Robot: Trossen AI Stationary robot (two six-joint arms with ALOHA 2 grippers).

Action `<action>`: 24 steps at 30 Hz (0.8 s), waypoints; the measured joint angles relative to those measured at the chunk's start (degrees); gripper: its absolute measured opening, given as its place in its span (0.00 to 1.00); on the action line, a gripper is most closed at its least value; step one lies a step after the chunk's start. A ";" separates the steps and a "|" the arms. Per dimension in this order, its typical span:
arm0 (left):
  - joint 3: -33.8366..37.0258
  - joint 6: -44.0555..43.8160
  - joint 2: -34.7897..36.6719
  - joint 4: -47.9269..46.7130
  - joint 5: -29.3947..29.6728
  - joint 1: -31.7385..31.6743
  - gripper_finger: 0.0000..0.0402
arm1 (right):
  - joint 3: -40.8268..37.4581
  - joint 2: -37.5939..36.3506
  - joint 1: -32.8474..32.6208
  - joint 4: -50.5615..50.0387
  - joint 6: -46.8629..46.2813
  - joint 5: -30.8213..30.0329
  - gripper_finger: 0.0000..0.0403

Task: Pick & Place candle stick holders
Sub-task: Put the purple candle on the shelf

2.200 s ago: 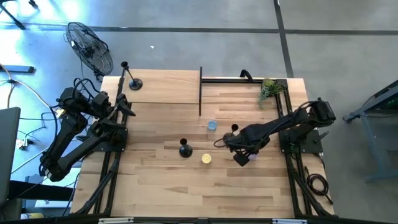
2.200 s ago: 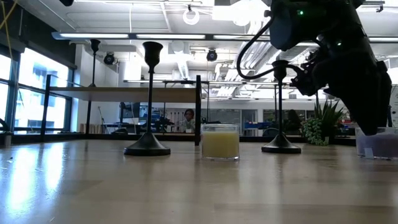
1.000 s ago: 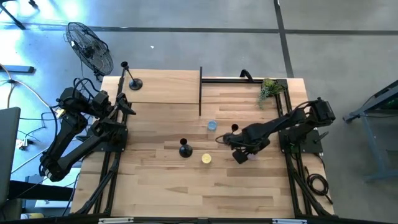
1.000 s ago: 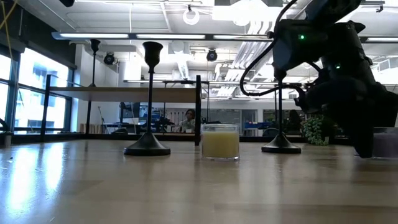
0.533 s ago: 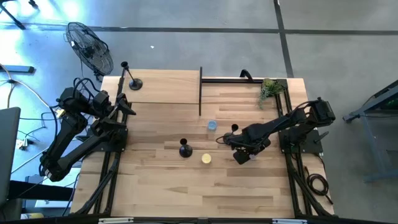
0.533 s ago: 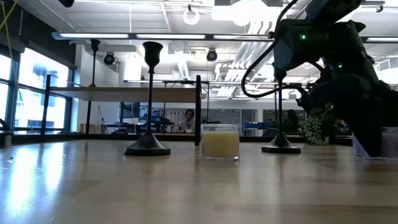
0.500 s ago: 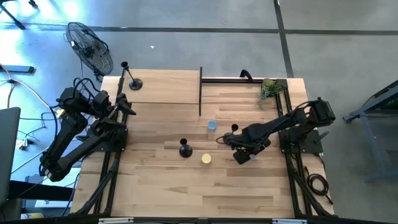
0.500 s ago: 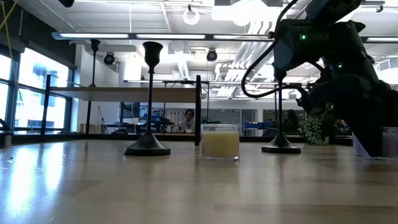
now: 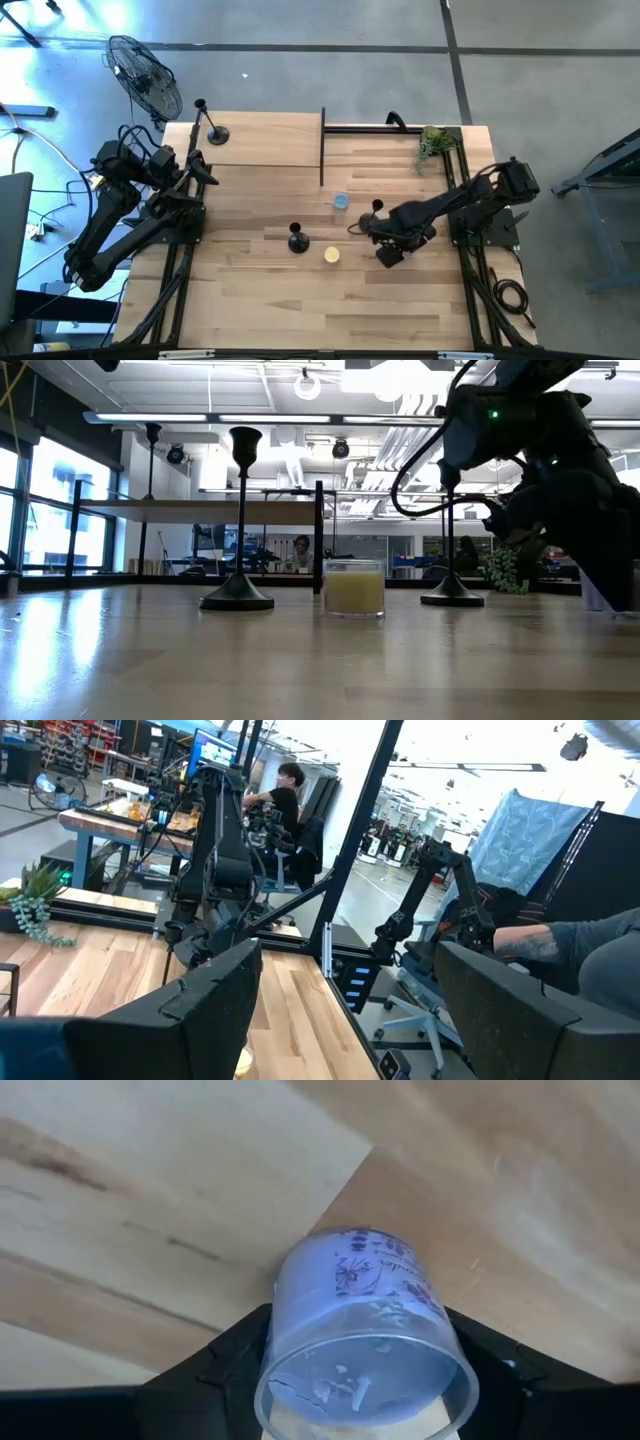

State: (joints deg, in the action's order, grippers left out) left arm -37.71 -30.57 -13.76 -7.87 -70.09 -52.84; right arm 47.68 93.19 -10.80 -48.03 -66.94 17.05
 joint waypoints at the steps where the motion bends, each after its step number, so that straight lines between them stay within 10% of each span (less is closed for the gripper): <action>1: 0.00 0.00 0.00 0.01 -0.01 0.01 0.73 | 0.53 0.00 -0.41 -0.15 -0.09 0.00 0.55; 24: 0.02 -0.33 0.00 0.06 -1.90 -0.02 0.73 | 35.73 -0.07 -4.38 -14.27 1.89 -19.62 0.55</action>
State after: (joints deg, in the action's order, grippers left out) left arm -37.69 -30.89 -13.76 -7.81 -71.98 -52.86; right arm 83.41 93.12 -15.18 -62.30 -65.05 -2.57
